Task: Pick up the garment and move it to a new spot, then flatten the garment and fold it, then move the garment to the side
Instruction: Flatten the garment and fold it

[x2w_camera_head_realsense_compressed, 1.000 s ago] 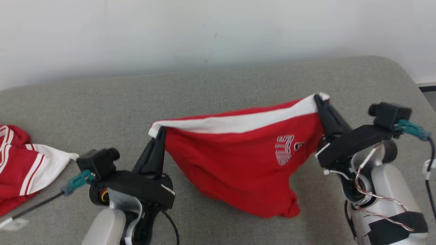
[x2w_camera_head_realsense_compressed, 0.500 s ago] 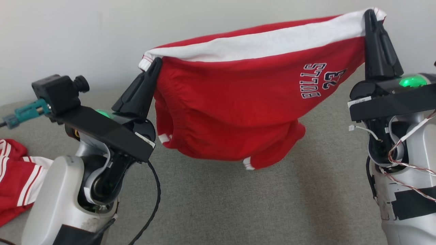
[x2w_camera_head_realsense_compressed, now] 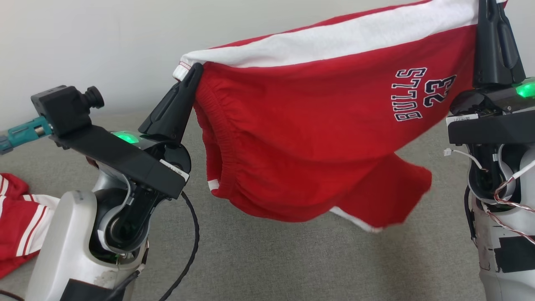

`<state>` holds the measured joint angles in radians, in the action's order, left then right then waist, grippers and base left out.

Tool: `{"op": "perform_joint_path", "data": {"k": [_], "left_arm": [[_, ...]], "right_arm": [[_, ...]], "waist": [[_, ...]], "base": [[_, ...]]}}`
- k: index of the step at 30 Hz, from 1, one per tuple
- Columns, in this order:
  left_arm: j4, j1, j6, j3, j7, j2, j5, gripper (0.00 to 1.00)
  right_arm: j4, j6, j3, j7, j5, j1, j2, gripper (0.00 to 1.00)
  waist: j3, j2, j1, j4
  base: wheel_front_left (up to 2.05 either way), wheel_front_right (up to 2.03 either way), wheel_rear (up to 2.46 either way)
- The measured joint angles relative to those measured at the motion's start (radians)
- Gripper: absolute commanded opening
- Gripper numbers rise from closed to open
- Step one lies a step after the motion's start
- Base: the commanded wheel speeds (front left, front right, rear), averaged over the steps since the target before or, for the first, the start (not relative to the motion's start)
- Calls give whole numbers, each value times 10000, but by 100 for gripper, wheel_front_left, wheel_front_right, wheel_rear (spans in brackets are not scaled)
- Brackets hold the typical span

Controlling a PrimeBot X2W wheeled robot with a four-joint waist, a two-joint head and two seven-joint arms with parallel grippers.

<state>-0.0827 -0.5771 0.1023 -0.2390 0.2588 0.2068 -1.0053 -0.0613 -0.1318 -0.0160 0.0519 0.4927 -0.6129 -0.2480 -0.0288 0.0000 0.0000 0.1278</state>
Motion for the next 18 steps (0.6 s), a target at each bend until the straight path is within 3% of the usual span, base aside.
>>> {"op": "perform_joint_path", "data": {"k": [10, 18], "left_arm": [[410, -542, -148, -86, 35, -40, 219, 0], [2171, -1977, -146, 50, -984, -341, 823, 0]], "right_arm": [[466, 0, -451, -433, -56, -348, -180, 0], [2242, 0, -1177, -42, -362, -2092, -290, 0]], "waist": [[-448, 0, 0, 91], [-1134, 1, 1, 158]], "base": [[0, 0, 0], [0, 0, 0]]}}
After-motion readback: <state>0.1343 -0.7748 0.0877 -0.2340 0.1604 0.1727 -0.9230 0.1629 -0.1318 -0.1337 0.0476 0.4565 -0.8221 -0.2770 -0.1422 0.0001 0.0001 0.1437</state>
